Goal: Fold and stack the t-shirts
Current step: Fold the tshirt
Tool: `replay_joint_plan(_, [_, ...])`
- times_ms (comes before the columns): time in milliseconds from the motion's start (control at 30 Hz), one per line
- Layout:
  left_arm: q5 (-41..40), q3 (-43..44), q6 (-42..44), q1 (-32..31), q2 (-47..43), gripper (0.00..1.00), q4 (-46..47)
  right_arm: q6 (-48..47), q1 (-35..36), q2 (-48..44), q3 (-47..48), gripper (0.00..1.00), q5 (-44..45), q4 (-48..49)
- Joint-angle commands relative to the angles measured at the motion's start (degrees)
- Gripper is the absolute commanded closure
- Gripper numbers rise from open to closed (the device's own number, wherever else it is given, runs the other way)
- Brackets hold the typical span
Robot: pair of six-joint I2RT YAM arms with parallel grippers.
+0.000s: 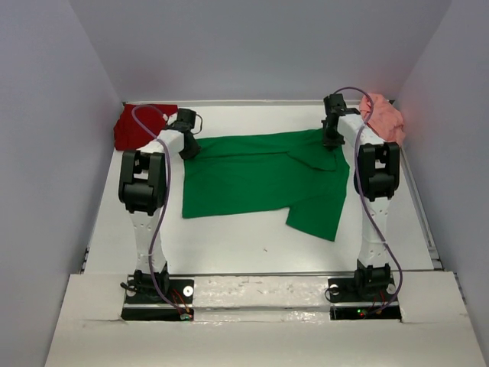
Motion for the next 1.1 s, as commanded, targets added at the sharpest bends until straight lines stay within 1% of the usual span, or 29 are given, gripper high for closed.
replay_joint_plan(0, [-1.7, -3.2, -0.5, 0.1, -5.9, 0.65, -1.4, -0.6, 0.5, -5.3, -2.1, 1.0, -0.1, 0.7])
replay_joint_plan(33, [-2.0, -3.7, -0.7, -0.1, -6.7, 0.64, -1.5, -0.6, 1.0, -7.2, -2.9, 1.0, 0.3, 1.1])
replay_joint_plan(67, [-2.6, -4.0, -1.2, -0.7, -8.2, 0.56, -1.8, -0.6, 1.0, -8.3, -3.2, 1.0, 0.5, 1.2])
replay_joint_plan(133, [-3.9, -4.7, -1.5, -1.6, -10.1, 0.54, -2.0, -0.8, 1.0, -10.4, -3.9, 1.0, 1.4, 1.7])
replay_joint_plan(233, [-5.8, -5.6, -2.2, -3.5, -13.4, 0.42, -3.5, -0.8, 1.5, -14.6, -4.6, 1.0, 2.8, 1.7])
replay_joint_plan(267, [-6.4, -5.7, -2.7, -4.1, -15.4, 0.33, -3.7, -0.6, 1.5, -17.2, -5.4, 1.0, 3.2, 1.7])
replay_joint_plan(333, [-8.5, -6.1, -2.5, -6.0, -17.3, 0.24, -4.3, -0.4, 2.0, -19.8, -6.3, 0.93, 3.1, 1.7])
replay_joint_plan(367, [-9.4, -5.7, -2.1, -6.7, -18.9, 0.16, -5.0, -0.4, 2.0, -21.1, -6.9, 0.82, 2.8, 1.6])
replay_joint_plan(433, [-11.4, -5.0, -1.7, -8.9, -20.4, 0.11, -7.5, 0.9, 2.6, -25.3, -9.7, 0.69, 2.7, 0.1])
replay_joint_plan(500, [-10.9, -4.6, -1.5, -10.2, -22.6, 0.1, -9.5, 4.0, 3.2, -28.7, -13.0, 0.57, 1.9, -0.8])
replay_joint_plan(533, [-10.2, -5.0, -1.5, -11.0, -23.7, 0.1, -10.7, 5.2, 3.2, -30.8, -18.4, 0.53, 0.0, -0.5])
replay_joint_plan(567, [-8.2, -7.1, -1.2, -12.8, -26.2, 0.1, -10.9, 7.1, 3.2, -35.7, -21.7, 0.5, -1.3, 0.9])
replay_joint_plan(600, [-7.4, -8.4, -1.1, -13.9, -27.7, 0.1, -10.9, 7.6, 3.2, -41.4, -28.8, 0.5, -4.7, 3.1])
replay_joint_plan(633, [-6.6, -9.8, -0.9, -14.7, -29.1, 0.1, -11.0, 8.3, 3.8, -41.4, -32.0, 0.5, -5.5, 3.9])
replay_joint_plan(667, [-5.4, -13.3, -0.9, -15.3, -32.3, 0.11, -10.8, 10.3, 4.5, -47.1, -35.0, 0.5, -6.1, 4.2])
replay_joint_plan(700, [-4.1, -15.9, -1.3, -15.2, -34.3, 0.11, -10.8, 10.6, 5.1, -49.9, -38.0, 0.5, -7.2, 4.7])
replay_joint_plan(733, [-0.3, -20.8, -1.2, -15.2, -36.2, 0.11, -8.9, 11.9, 5.7, -54.7, -43.2, 0.5, -7.3, 4.8])
replay_joint_plan(767, [1.3, -23.1, -1.4, -14.8, -39.7, 0.11, -7.9, 12.7, 7.9, -56.9, -45.4, 0.5, -6.0, 4.2])
replay_joint_plan(800, [2.1, -25.1, -1.8, -14.8, -41.1, 0.11, -7.3, 13.1, 9.0, -58.6, -47.0, 0.5, -5.1, 3.5])
replay_joint_plan(833, [2.6, -28.5, -2.7, -14.7, -43.7, 0.11, -7.2, 15.0, 10.1, -60.1, -49.5, 0.51, -1.8, 1.0])
replay_joint_plan(867, [2.6, -30.1, -3.0, -14.7, -45.0, 0.11, -7.1, 15.8, 12.6, -62.3, -50.2, 0.51, 0.4, -0.6])
replay_joint_plan(900, [2.4, -31.5, -3.4, -14.8, -46.0, 0.12, -7.3, 16.4, 13.5, -63.2, -51.1, 0.51, 2.3, -1.8])
replay_joint_plan(967, [0.4, -34.6, -4.9, -14.8, -49.5, 0.12, -8.6, 20.8, 16.1, -65.1, -52.5, 0.51, 4.5, -6.2])
replay_joint_plan(1000, [0.4, -34.6, -4.9, -15.0, -49.6, 0.12, -9.2, 20.8, 16.8, -65.8, -53.4, 0.51, 4.5, -6.2])
replay_joint_plan(1067, [-2.3, -35.6, -4.8, -15.0, -51.6, 0.12, -10.7, 25.0, 19.4, -67.0, -55.9, 0.51, 5.4, -8.3])
